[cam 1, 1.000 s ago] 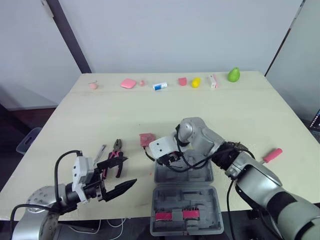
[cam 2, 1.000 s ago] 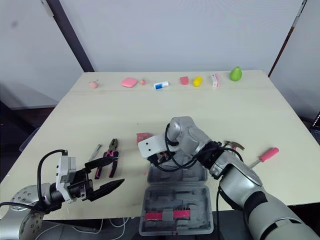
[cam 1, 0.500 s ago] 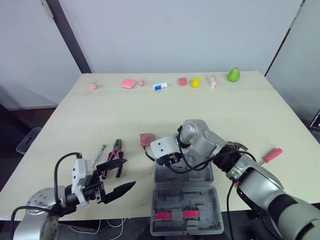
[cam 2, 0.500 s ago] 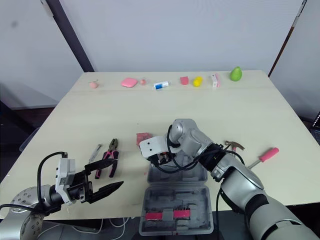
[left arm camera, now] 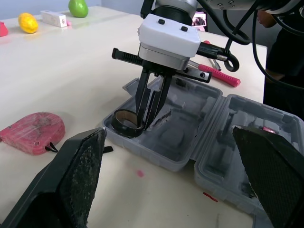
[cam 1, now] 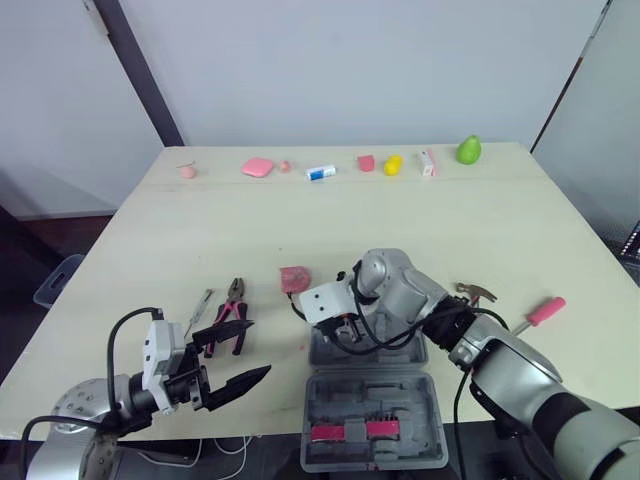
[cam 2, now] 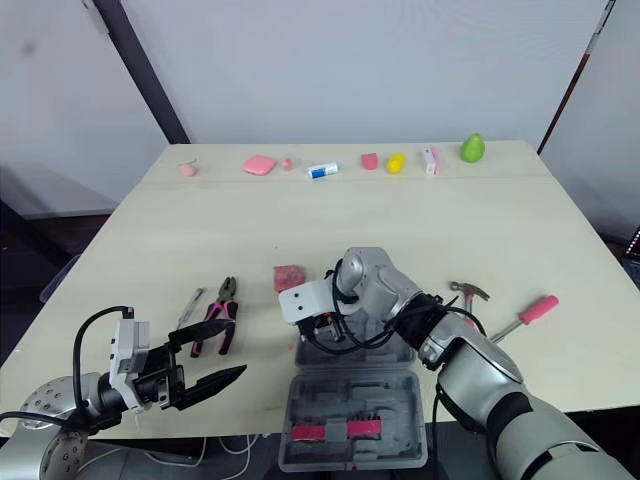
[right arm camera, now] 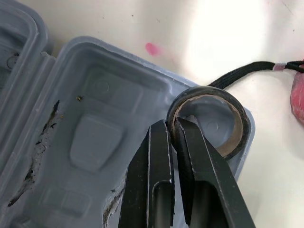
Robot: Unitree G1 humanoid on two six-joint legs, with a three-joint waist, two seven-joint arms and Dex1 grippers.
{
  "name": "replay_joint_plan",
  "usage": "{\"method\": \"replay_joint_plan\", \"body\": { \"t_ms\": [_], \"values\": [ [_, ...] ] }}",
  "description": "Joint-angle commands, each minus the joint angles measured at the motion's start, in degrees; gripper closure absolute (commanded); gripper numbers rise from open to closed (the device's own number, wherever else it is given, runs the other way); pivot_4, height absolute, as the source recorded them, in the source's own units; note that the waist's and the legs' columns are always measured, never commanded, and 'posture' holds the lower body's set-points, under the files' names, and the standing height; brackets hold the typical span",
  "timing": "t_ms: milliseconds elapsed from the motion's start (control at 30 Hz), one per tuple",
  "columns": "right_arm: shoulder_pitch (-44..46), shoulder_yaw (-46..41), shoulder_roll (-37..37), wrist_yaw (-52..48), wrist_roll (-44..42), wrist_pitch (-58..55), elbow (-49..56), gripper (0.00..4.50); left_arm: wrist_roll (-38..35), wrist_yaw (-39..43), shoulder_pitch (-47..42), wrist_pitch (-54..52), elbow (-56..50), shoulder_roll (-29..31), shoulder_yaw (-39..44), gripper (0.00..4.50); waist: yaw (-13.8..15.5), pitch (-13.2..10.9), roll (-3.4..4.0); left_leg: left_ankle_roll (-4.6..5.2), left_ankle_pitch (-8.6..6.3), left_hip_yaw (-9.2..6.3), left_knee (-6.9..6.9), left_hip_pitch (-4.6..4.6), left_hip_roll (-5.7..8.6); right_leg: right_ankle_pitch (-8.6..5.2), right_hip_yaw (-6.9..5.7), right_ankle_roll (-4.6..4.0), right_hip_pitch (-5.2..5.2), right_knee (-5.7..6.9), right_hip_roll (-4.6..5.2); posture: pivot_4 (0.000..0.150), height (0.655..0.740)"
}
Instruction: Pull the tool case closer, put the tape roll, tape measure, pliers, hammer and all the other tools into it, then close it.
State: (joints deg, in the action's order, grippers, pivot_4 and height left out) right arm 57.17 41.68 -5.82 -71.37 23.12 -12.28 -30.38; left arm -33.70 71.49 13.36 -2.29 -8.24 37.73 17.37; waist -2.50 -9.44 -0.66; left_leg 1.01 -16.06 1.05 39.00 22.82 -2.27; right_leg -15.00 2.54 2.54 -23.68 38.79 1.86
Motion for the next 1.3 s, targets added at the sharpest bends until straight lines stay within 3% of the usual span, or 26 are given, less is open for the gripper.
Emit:
{"method": "replay_joint_plan", "body": {
  "t_ms": [33,1300],
  "values": [
    [1.7,-1.4,0.4,0.0,-0.8,0.0,0.5,4.47,-0.4,0.5,0.2,0.9,-0.3,0.4,0.7,0.00,0.0,0.0,0.00,0.00,0.00,0.00,0.00,0.00,0.00,0.00,0.00,0.00,0.00,0.00,0.00,0.150,0.7400],
    [2.3,-1.1,-0.3,-0.3,0.0,-0.4,-0.1,4.47,0.1,0.7,-0.1,0.3,0.0,0.6,0.4,0.00,0.0,0.0,0.01,0.00,0.00,0.00,-0.01,0.00,0.00,0.00,0.00,0.00,0.00,-0.02,0.00,0.150,0.7400]
  ]
}}
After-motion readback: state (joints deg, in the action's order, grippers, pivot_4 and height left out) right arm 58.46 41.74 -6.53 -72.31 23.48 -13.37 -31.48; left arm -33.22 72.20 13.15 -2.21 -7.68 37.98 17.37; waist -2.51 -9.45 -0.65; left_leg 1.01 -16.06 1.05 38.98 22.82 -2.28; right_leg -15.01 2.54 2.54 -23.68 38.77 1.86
